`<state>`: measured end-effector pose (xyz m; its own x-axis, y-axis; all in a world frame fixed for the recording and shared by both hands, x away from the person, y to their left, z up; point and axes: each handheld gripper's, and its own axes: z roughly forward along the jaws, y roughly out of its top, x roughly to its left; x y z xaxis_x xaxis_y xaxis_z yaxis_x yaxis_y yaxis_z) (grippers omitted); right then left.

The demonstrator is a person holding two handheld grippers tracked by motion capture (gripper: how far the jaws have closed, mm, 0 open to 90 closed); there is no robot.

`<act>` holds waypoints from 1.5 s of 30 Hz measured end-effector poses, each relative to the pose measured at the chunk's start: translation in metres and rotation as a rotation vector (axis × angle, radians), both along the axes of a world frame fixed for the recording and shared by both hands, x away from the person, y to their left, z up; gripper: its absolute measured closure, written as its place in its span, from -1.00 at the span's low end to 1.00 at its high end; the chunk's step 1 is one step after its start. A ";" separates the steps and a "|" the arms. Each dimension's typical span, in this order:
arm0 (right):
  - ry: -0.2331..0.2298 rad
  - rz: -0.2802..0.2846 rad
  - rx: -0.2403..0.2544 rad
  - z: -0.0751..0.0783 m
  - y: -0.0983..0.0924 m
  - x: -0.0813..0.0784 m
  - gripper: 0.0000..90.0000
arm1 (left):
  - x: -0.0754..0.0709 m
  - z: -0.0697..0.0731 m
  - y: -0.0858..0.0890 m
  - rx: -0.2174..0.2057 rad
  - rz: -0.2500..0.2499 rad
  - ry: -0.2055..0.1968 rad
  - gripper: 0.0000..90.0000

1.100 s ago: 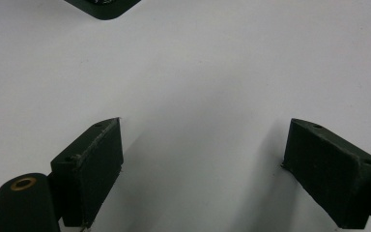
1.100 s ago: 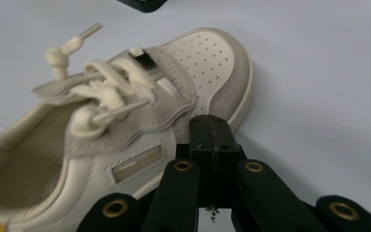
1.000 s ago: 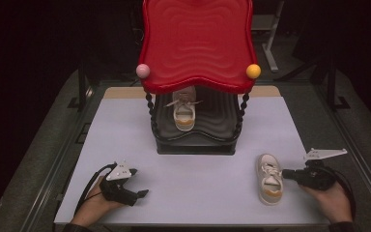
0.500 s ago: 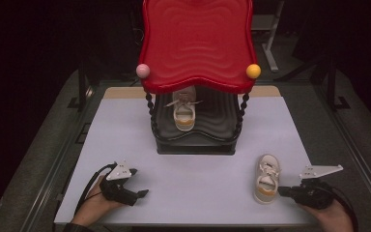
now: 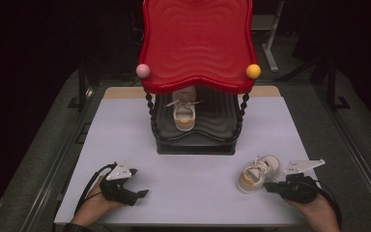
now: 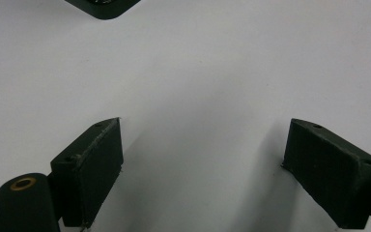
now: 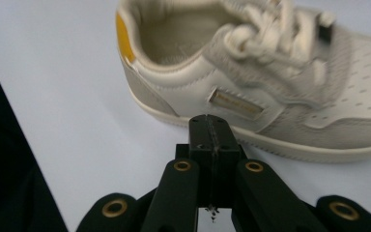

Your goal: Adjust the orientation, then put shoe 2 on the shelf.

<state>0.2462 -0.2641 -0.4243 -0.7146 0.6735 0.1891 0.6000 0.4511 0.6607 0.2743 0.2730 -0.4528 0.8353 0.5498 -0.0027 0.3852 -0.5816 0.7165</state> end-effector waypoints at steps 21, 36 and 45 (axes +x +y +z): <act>-0.101 0.044 0.156 0.036 0.035 0.012 0.39 | 0.000 0.000 0.000 0.000 -0.001 0.001 -0.71; -0.034 0.085 0.089 0.014 0.055 0.023 0.47 | 0.001 0.000 0.000 0.001 -0.002 0.001 -0.71; -0.007 0.106 0.108 0.013 0.051 0.023 0.78 | 0.001 0.000 0.000 0.001 -0.002 0.001 -0.71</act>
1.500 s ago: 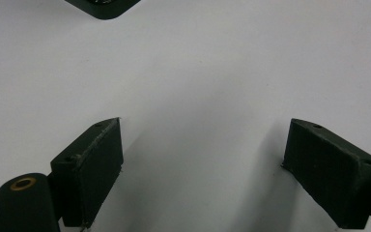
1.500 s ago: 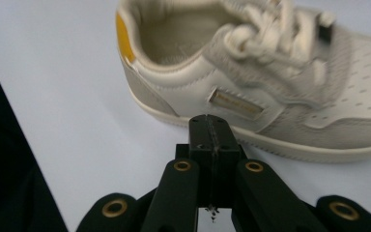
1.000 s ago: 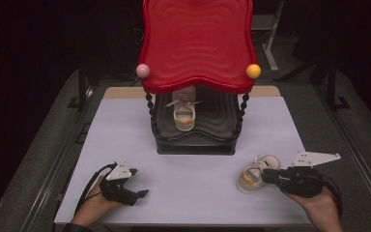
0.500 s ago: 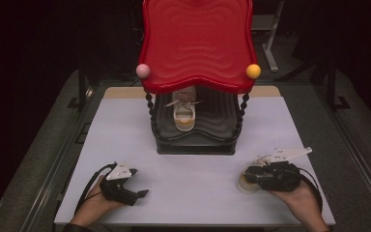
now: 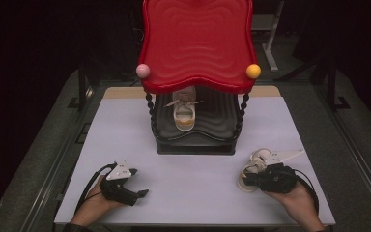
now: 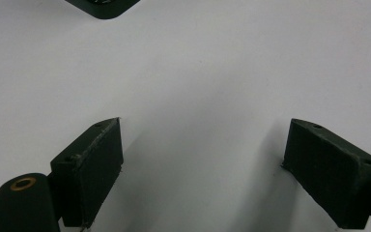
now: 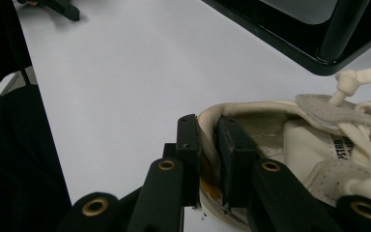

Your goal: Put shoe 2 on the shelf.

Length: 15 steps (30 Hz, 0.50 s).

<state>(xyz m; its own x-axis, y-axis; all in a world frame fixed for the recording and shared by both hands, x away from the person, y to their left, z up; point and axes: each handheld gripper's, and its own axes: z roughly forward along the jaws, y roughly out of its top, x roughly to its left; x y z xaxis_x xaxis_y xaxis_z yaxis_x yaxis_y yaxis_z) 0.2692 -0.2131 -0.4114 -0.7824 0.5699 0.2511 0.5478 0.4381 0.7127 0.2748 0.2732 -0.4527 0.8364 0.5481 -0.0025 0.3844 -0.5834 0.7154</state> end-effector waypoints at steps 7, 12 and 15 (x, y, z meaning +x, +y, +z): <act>-0.007 0.023 -0.008 0.005 0.003 -0.003 0.78 | 0.000 0.000 0.000 0.000 -0.001 0.000 -0.71; -0.028 0.067 -0.006 0.012 0.014 -0.010 0.78 | 0.000 0.000 0.000 0.001 -0.001 0.000 -0.71; -0.029 0.100 0.007 0.016 0.023 -0.015 0.78 | 0.000 0.000 0.000 0.001 -0.001 0.000 -0.71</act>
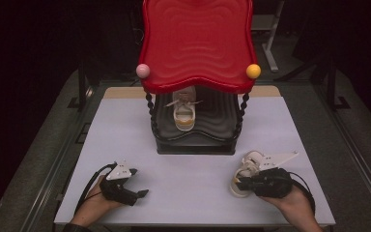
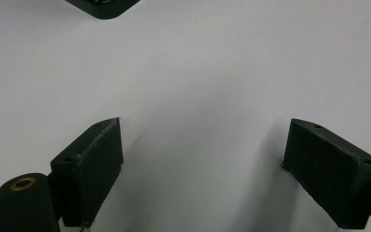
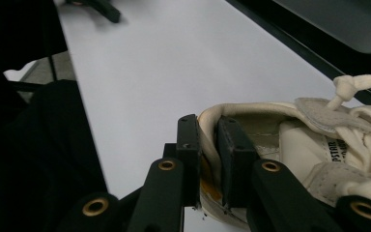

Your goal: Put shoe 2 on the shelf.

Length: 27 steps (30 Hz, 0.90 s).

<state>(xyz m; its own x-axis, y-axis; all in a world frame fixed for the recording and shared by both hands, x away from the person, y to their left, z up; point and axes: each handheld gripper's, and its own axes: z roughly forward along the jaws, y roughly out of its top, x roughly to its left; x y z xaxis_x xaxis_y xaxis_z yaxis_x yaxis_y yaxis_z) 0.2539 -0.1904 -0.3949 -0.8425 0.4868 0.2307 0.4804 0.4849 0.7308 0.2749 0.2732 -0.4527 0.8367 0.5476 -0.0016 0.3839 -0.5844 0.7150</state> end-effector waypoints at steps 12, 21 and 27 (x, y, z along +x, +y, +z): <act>-0.025 0.130 0.013 0.016 0.039 -0.011 0.78 | 0.000 0.000 0.000 0.000 0.000 0.000 -0.71; -0.057 0.201 0.024 0.032 0.068 -0.011 0.78 | 0.000 0.000 0.000 0.002 -0.001 0.001 -0.71; -0.073 0.237 0.029 0.040 0.080 -0.011 0.78 | 0.000 0.000 0.000 0.003 -0.001 0.001 -0.71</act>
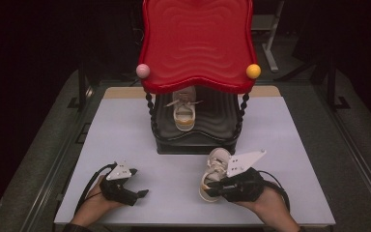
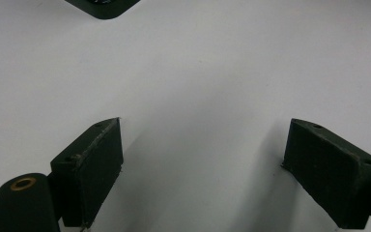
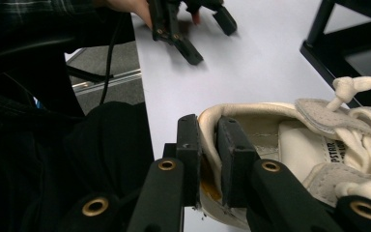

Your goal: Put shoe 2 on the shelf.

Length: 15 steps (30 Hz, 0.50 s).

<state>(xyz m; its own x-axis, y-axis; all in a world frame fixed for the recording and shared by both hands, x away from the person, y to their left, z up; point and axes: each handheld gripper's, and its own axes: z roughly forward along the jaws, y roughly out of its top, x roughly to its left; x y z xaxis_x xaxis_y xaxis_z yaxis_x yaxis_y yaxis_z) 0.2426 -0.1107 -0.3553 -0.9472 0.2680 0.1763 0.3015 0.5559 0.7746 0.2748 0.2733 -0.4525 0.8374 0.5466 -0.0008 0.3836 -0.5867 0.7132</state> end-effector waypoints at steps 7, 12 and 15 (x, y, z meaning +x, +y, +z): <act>-0.033 0.037 -0.004 0.014 0.013 0.003 0.78 | 0.000 0.000 0.000 -0.002 0.001 0.000 -0.71; -0.064 0.054 -0.016 0.026 0.018 0.009 0.78 | 0.000 0.000 0.000 -0.001 0.001 0.000 -0.71; -0.071 0.053 -0.020 0.031 0.018 0.013 0.78 | 0.000 0.000 0.000 -0.001 0.001 0.000 -0.71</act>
<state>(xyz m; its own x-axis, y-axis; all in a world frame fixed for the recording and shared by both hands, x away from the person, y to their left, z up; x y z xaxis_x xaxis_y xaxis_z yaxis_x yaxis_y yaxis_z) 0.2552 -0.0923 -0.3240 -0.9702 0.2194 0.1032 0.2155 0.5849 0.7819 0.2748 0.2732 -0.4526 0.8370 0.5472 -0.0018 0.3842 -0.5855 0.7139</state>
